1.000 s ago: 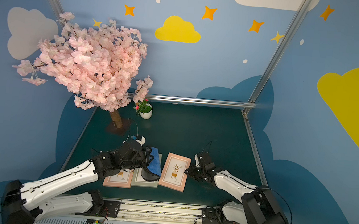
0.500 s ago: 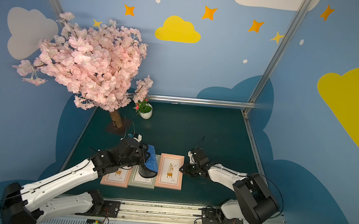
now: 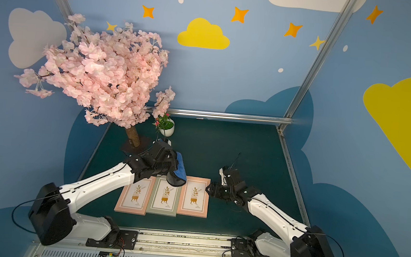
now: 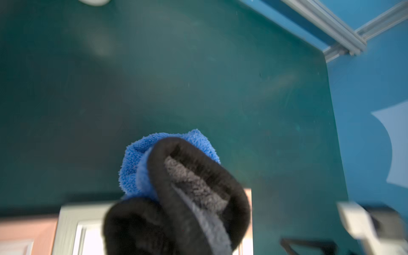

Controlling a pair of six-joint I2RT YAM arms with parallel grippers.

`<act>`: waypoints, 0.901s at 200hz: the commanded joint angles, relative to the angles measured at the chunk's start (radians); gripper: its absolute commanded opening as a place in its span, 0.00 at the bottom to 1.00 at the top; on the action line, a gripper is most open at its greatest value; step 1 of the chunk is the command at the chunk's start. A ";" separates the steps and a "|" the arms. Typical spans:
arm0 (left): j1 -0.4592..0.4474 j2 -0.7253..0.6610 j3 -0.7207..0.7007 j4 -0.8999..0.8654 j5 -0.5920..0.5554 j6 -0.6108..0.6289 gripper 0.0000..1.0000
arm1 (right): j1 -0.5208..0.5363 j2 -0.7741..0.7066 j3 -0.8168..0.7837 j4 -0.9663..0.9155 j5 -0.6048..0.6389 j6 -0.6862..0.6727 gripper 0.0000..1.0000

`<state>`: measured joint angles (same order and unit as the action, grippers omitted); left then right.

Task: Wipe the picture frame with a cloth
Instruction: Place the cleaning item at the center of the board.

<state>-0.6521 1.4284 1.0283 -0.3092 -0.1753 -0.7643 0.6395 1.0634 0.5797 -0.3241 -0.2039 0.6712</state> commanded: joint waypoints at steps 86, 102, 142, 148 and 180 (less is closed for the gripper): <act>0.111 0.455 0.263 0.300 -0.028 0.033 0.06 | 0.008 -0.392 -0.057 -0.237 0.239 -0.025 0.76; 0.128 0.495 0.293 0.295 -0.004 0.027 0.12 | 0.009 -0.417 -0.068 -0.249 0.254 -0.011 0.76; 0.137 0.526 0.308 0.265 0.006 0.015 0.23 | 0.008 -0.448 -0.087 -0.253 0.269 -0.006 0.77; 0.136 0.522 0.300 0.265 0.001 0.010 0.28 | 0.008 -0.450 -0.086 -0.253 0.271 -0.007 0.77; 0.137 0.493 0.256 0.276 -0.012 0.010 0.46 | 0.006 -0.451 -0.086 -0.249 0.279 0.004 0.82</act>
<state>-0.5163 1.9545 1.3098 -0.0383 -0.1783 -0.7563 0.6437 0.6228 0.4992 -0.5583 0.0505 0.6613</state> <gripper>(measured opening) 0.383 0.797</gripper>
